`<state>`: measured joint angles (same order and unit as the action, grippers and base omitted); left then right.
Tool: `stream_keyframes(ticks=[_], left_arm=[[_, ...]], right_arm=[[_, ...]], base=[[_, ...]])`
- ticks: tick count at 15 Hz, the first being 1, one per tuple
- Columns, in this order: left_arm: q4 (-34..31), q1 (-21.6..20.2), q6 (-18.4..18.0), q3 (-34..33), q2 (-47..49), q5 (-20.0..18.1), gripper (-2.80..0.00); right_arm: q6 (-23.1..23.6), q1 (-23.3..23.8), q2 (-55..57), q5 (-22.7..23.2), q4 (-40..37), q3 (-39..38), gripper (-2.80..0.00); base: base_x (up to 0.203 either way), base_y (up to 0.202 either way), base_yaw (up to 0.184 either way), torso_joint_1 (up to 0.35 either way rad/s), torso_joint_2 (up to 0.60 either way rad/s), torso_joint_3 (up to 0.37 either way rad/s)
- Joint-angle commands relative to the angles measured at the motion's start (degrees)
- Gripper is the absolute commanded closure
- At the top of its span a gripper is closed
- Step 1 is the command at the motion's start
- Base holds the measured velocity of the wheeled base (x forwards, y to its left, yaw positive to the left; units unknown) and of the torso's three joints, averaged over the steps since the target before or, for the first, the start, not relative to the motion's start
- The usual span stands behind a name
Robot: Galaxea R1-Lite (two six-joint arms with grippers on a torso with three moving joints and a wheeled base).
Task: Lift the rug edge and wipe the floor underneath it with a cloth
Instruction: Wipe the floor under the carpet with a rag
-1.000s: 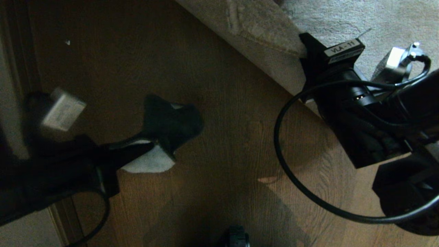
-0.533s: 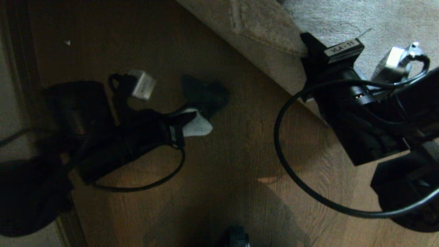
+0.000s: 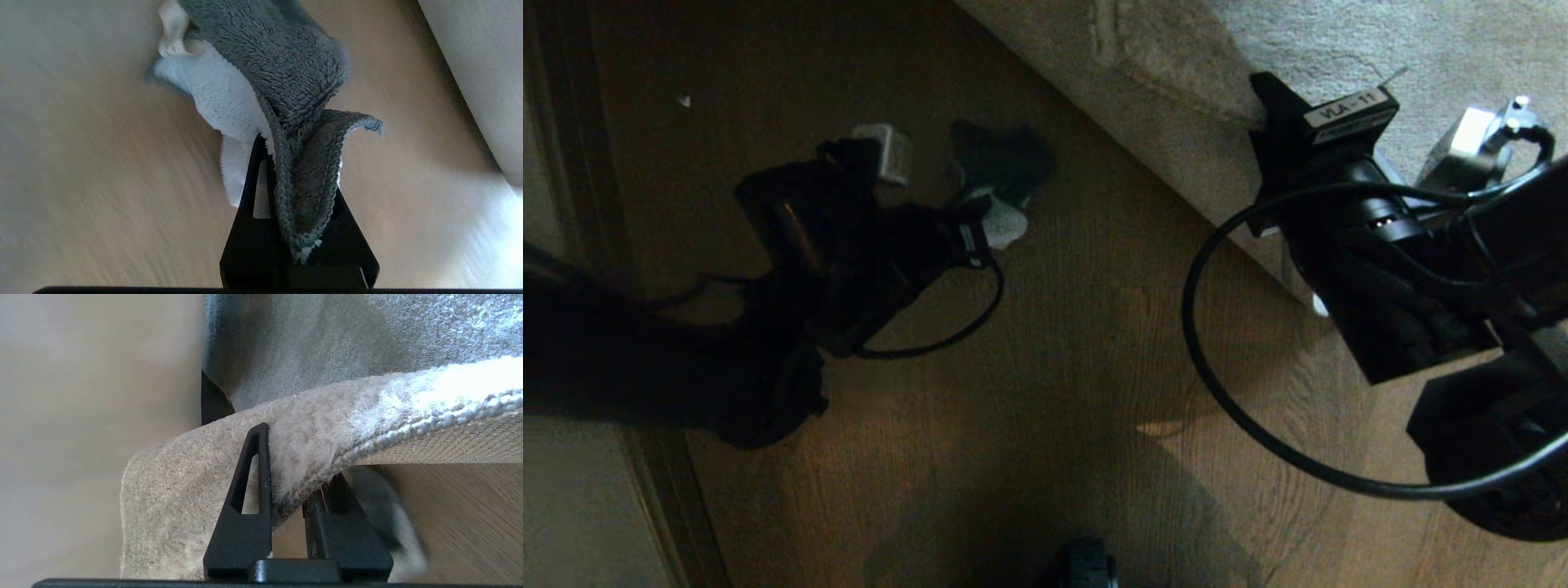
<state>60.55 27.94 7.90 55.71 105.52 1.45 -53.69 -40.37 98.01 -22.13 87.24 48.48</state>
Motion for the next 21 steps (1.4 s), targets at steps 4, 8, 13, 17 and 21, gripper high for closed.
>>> stream_keyframes(ticks=[4,8,13,17,21], left_arm=[[3.5,-5.8,-1.8,1.8,-0.7,-0.2,0.00],[4.0,-9.3,-3.4,0.5,-5.0,-0.3,0.00],[4.1,-11.9,-4.4,-10.0,-12.2,-0.3,0.00],[4.1,-10.8,-4.5,-24.0,-20.3,-0.3,0.00],[3.7,2.6,-4.6,-35.1,-25.8,0.0,0.00]], right_arm=[[-0.3,0.1,0.4,-0.2,2.7,0.0,0.00],[-0.3,0.0,0.4,-0.1,2.7,-0.1,0.00],[-0.3,0.0,0.0,-0.1,2.7,-0.1,0.00],[-0.3,0.0,-0.6,0.3,2.7,-0.2,0.00],[-0.2,0.0,-1.2,0.3,2.7,-0.2,0.00]], base=[[0.000,0.000,0.000,0.000,0.00,0.000],[0.000,0.000,0.000,0.000,0.00,0.000],[0.000,0.000,0.000,0.000,0.00,0.000],[0.000,0.000,0.000,0.000,0.00,0.000],[0.000,0.000,0.000,0.000,0.00,0.000]])
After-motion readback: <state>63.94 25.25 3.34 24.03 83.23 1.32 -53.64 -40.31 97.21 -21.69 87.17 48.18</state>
